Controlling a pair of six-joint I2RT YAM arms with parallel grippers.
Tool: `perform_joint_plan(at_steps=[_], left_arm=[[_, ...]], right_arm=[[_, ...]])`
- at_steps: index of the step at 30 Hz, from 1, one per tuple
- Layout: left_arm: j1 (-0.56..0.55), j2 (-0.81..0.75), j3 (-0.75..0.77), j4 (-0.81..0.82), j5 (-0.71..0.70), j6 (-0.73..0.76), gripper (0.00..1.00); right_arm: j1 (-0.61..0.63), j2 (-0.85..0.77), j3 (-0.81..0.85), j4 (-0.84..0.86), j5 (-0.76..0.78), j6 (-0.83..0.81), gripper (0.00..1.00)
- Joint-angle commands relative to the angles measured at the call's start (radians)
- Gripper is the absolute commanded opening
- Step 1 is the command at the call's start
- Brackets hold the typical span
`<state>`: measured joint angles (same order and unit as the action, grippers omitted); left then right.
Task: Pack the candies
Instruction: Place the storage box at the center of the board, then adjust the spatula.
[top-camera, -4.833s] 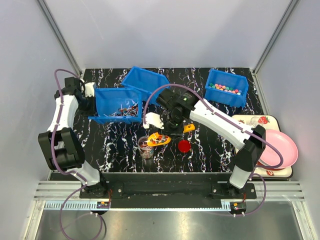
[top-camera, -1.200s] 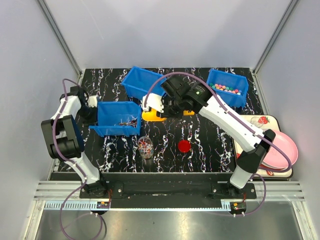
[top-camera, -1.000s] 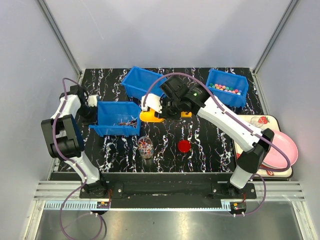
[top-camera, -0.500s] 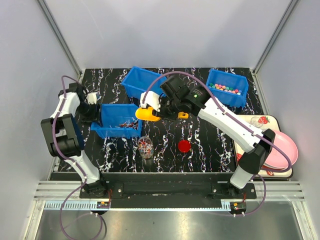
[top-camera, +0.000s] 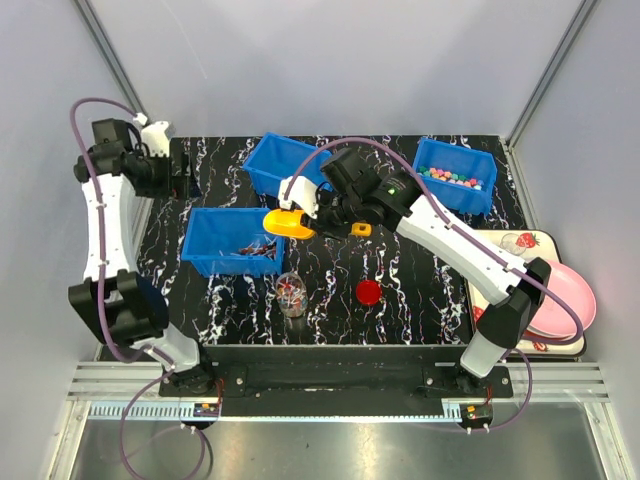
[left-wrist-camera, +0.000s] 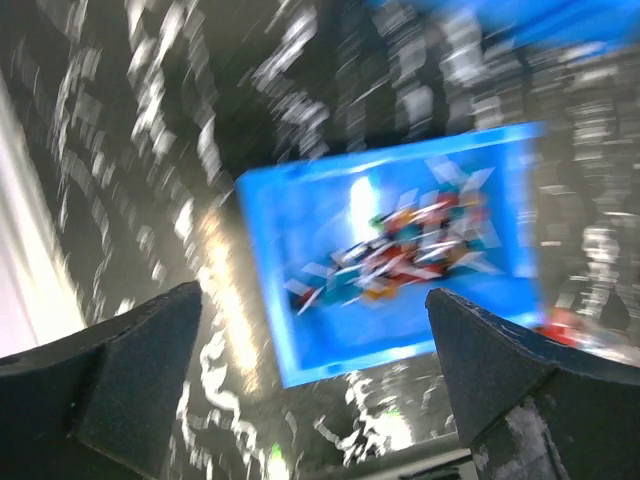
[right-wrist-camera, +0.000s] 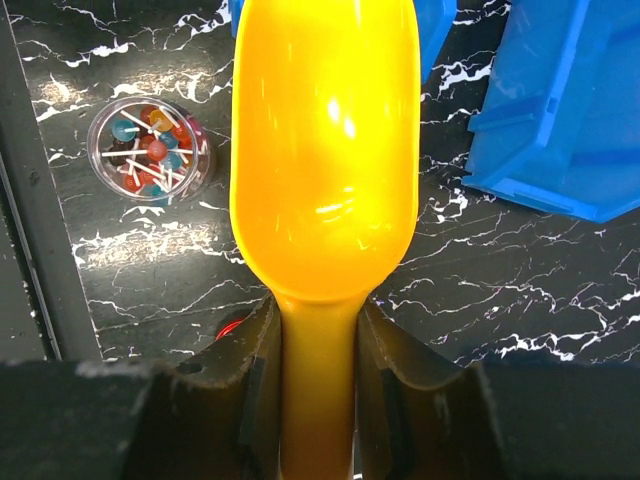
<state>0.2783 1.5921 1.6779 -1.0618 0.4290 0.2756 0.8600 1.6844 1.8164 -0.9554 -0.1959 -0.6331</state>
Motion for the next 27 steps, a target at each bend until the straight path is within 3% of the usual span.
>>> perform_joint_plan(at_steps=[1,8,13,20,27], left_arm=[[-0.011,-0.027,0.092,-0.111,0.409,0.082,0.99],[-0.168,0.094,0.175,-0.337,0.640,0.296,0.99],[-0.195,0.230,0.290,-0.483,0.789,0.367,0.99],[-0.243,0.304,0.329,-0.483,0.867,0.344,0.98],[-0.272,0.348,0.333,-0.483,0.936,0.304,0.81]], right_arm=[[-0.012,-0.019,0.032,0.032,-0.030,0.006,0.00],[-0.012,-0.012,0.018,0.099,0.082,0.006,0.00],[-0.012,-0.020,-0.005,0.144,0.105,0.012,0.00],[-0.012,-0.002,-0.016,0.196,0.122,0.018,0.00],[-0.004,0.032,-0.015,0.264,0.191,0.003,0.00]])
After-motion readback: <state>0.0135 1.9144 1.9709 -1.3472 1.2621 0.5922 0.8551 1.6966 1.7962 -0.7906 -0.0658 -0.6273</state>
